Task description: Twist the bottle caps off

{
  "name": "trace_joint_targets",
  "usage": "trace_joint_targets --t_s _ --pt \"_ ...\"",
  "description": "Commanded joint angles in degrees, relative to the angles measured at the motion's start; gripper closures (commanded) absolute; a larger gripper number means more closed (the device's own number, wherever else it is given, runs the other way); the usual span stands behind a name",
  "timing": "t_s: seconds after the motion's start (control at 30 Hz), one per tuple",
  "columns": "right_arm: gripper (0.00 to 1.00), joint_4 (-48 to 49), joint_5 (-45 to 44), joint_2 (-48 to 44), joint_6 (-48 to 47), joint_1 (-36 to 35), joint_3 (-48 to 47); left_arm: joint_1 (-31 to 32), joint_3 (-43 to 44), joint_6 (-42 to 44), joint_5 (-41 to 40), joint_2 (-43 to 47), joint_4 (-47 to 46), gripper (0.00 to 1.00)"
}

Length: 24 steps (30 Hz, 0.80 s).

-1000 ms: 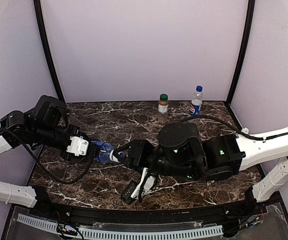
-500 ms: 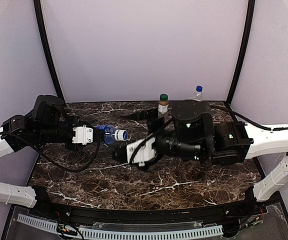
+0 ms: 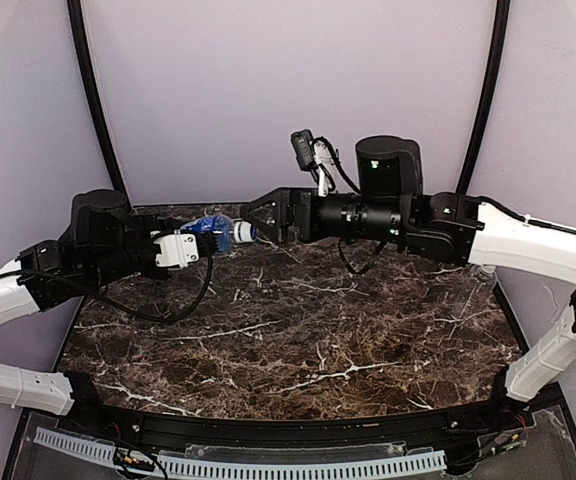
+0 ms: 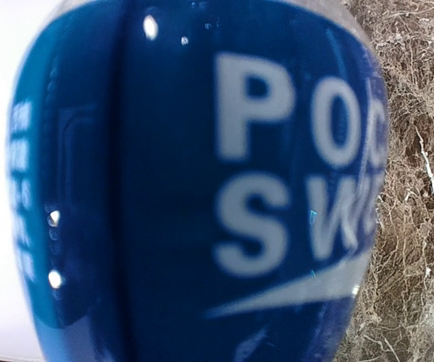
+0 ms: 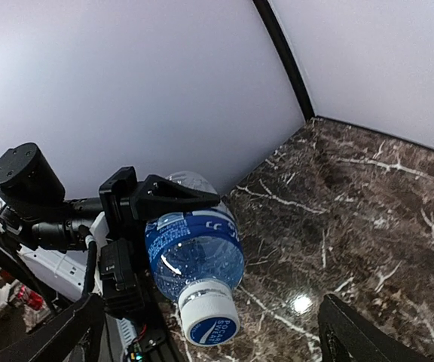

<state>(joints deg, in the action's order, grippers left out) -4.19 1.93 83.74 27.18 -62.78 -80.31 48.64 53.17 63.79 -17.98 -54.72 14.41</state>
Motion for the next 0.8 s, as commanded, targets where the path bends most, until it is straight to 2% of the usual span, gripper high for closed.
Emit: trace_joint_targets --t_s 0.0,0.13,0.3,0.47,0.67,0.7,0.77 --pt "0.07 -1.5 7.1 3.3 13.0 0.8 -2.0 -0.2 -0.4 0.1 -1.1 0.1 -1.8 0.68" --pt "0.2 -1.1 8.1 4.7 12.7 1.0 -3.1 -0.1 -0.2 0.2 -0.9 0.1 -1.4 0.68" --pt "0.3 0.2 10.4 6.0 13.4 1.3 -3.3 -0.2 0.2 0.3 -0.7 0.1 -0.9 0.68" --pt "0.5 0.3 11.7 6.7 13.9 1.5 -3.4 -0.2 0.2 0.3 -0.7 0.1 -0.8 0.68" --pt "0.52 0.0 12.3 7.1 14.4 1.6 -3.2 -0.1 0.1 0.4 -0.9 0.1 -1.2 0.68" --pt "0.54 0.0 12.4 7.1 14.4 1.6 -3.2 -0.1 0.1 0.4 -0.9 0.1 -1.2 0.68" --pt "0.64 0.1 12.3 7.0 14.2 1.8 -3.2 -0.1 0.0 0.4 -0.8 0.1 -1.2 0.68"
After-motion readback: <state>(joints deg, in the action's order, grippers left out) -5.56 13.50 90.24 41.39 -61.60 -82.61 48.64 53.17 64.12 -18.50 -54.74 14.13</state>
